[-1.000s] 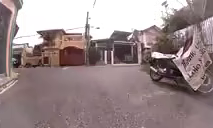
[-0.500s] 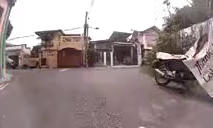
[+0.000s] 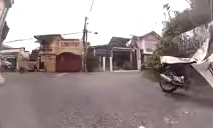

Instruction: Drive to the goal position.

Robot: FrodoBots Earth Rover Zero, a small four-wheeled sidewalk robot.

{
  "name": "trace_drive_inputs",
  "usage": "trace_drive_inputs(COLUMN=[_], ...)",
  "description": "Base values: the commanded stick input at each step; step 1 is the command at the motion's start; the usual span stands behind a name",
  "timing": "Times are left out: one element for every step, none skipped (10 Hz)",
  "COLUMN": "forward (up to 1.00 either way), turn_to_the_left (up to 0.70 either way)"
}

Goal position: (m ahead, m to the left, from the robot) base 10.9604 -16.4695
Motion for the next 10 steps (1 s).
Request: trace_drive_inputs(forward=[0.2,0.54,0.99,1.0,1.0,1.0,1.0,1.0,1.0,1.0], turn_to_the_left=[0.0,0.0,0.0,0.0,-0.01,-0.03,-0.05,-0.28,-0.32,-0.2])
